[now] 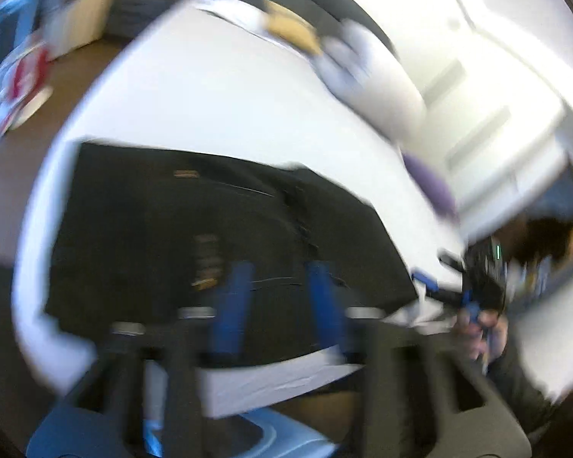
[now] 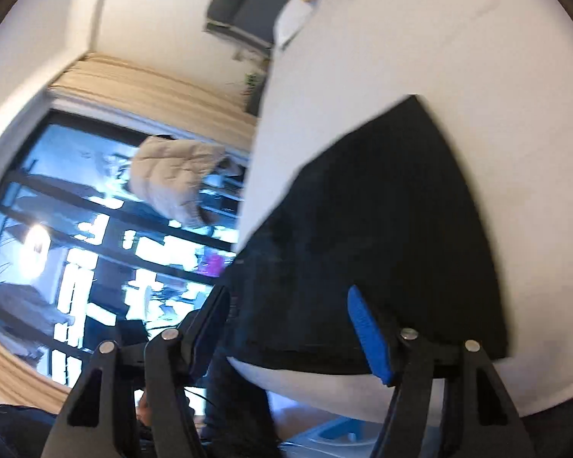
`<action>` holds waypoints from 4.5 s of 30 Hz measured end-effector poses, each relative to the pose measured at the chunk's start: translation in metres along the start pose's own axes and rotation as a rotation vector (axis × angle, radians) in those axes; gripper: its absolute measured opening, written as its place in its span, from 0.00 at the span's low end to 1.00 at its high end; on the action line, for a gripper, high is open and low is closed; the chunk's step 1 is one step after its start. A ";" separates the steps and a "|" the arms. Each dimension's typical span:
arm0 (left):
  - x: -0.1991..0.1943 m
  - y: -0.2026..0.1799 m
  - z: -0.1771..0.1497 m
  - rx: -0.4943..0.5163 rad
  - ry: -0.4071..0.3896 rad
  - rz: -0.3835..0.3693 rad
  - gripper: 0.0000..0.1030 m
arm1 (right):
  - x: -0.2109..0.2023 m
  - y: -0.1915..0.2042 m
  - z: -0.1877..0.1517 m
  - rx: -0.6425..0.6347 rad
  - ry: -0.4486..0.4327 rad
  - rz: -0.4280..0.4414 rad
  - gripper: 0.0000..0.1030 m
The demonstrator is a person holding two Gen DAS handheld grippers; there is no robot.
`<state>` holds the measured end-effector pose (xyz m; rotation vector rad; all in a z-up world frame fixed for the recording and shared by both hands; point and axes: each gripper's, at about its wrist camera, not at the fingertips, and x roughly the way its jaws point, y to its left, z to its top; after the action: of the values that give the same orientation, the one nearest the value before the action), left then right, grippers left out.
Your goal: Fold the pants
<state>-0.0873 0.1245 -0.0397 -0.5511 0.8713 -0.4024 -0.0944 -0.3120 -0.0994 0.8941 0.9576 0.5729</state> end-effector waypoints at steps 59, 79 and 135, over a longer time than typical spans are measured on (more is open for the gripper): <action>0.005 0.112 -0.014 -0.550 -0.118 -0.158 0.17 | 0.199 0.063 0.054 -0.039 0.338 0.073 0.64; 0.104 -0.122 0.035 0.206 0.073 -0.080 0.16 | 0.157 0.017 0.083 0.189 0.168 0.139 0.99; 0.195 -0.325 -0.120 1.287 0.117 0.073 0.13 | 0.057 -0.027 0.122 -0.031 0.234 -0.260 0.09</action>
<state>-0.1053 -0.2724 -0.0236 0.6933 0.5769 -0.8217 0.0406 -0.3301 -0.1137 0.6706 1.2523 0.4743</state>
